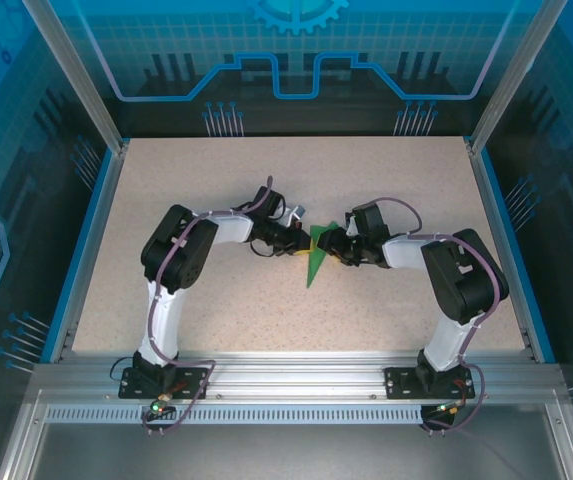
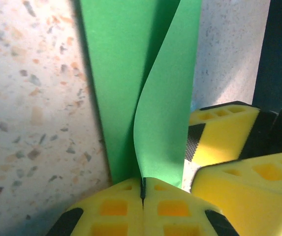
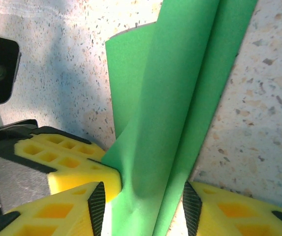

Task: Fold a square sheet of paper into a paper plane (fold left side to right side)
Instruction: Fold the wing for the fifth time at the center of the table.

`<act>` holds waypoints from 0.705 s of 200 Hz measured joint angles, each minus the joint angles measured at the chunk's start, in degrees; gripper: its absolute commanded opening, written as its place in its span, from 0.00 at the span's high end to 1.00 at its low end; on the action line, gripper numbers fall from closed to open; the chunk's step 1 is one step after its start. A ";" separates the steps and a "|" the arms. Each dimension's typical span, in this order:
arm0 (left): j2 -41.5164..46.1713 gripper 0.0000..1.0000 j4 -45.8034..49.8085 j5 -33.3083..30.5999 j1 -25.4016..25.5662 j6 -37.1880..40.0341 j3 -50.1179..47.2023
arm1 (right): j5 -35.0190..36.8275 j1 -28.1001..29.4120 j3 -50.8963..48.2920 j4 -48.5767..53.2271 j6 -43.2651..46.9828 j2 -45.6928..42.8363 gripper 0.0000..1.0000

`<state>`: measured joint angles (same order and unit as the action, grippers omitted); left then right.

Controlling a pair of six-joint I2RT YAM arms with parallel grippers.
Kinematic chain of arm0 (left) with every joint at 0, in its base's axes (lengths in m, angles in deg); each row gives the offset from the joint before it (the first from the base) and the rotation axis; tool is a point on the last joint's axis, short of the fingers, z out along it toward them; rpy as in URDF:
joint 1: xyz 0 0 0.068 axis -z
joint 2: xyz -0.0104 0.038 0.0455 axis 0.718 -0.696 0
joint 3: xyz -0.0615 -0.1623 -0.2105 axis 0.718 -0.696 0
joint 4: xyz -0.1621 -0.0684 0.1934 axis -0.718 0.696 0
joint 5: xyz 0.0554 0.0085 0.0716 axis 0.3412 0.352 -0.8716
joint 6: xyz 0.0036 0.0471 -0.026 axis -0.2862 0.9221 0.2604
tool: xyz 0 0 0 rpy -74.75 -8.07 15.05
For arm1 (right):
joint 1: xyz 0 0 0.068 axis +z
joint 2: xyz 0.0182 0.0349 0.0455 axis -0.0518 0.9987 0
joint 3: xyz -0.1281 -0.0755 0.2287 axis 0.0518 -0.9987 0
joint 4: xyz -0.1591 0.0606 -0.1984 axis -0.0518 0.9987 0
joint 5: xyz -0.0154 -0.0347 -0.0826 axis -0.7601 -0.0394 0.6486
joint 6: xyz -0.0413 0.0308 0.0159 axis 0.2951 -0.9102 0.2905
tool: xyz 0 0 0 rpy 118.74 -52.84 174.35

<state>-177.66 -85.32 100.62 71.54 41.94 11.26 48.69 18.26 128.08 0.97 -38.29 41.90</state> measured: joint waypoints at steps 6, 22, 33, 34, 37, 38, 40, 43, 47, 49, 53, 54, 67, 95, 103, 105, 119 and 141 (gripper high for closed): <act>-0.15 0.96 -0.02 0.07 0.00 0.02 0.02 | 0.00 0.00 0.00 0.04 0.15 -0.04 0.51; -0.20 0.96 0.20 -0.07 0.00 0.09 0.26 | 0.00 0.02 0.00 0.20 0.59 -0.13 0.51; -0.22 0.96 0.31 -0.22 0.00 0.35 0.28 | 0.02 0.02 0.00 0.28 0.87 -0.15 0.51; -0.22 0.96 0.31 -0.24 0.00 0.39 0.28 | 0.02 0.02 0.00 0.31 0.90 -0.15 0.51; -0.22 0.96 0.33 -0.24 0.00 0.48 0.28 | 0.02 0.02 0.00 0.35 1.01 -0.15 0.51; -0.22 0.96 0.33 -0.24 0.00 0.48 0.28 | 0.02 0.02 0.00 0.35 1.03 -0.15 0.51; -0.22 0.96 0.35 -0.24 -0.02 0.55 0.31 | 0.02 0.02 0.00 0.37 1.03 -0.17 0.51; -0.22 0.96 0.37 -0.24 -0.07 0.63 0.33 | 0.02 0.02 0.00 0.39 1.11 -0.17 0.51; -0.22 0.96 0.42 -0.24 -0.09 0.76 0.39 | 0.02 0.04 0.00 0.42 1.22 -0.20 0.51; -0.22 0.96 0.48 -0.24 -0.11 0.87 0.39 | 0.02 0.04 0.00 0.42 1.27 -0.20 0.51; -0.22 0.96 0.59 -0.26 -0.11 0.92 0.44 | 0.02 0.07 0.00 0.42 1.38 -0.20 0.51; -0.22 0.96 0.63 -0.24 -0.11 0.94 0.46 | 0.02 0.07 0.00 0.44 1.44 -0.20 0.51; -0.31 0.96 0.98 -0.44 -0.11 1.14 0.83 | 0.02 0.07 0.00 0.44 1.51 -0.22 0.51; -0.57 0.96 1.88 -0.72 -0.11 1.86 1.57 | 0.00 0.11 0.00 0.48 1.90 -0.31 0.51; -0.61 0.96 2.29 -0.85 -0.11 2.36 1.81 | 0.00 0.09 0.00 0.61 2.10 -0.44 0.51; -0.63 0.96 2.32 -0.90 -0.11 2.45 1.86 | 0.02 0.09 0.00 0.63 2.12 -0.46 0.51; -0.63 0.96 2.69 -1.11 -0.11 2.93 2.01 | 0.07 -0.13 -0.22 1.57 2.67 -1.16 0.51; -0.66 0.96 3.17 -1.49 -0.09 3.93 2.21 | 0.00 -1.64 -0.94 4.48 4.09 -3.82 0.62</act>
<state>-178.32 -82.15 99.13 71.45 45.87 13.47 48.69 16.63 127.14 5.45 -34.21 38.08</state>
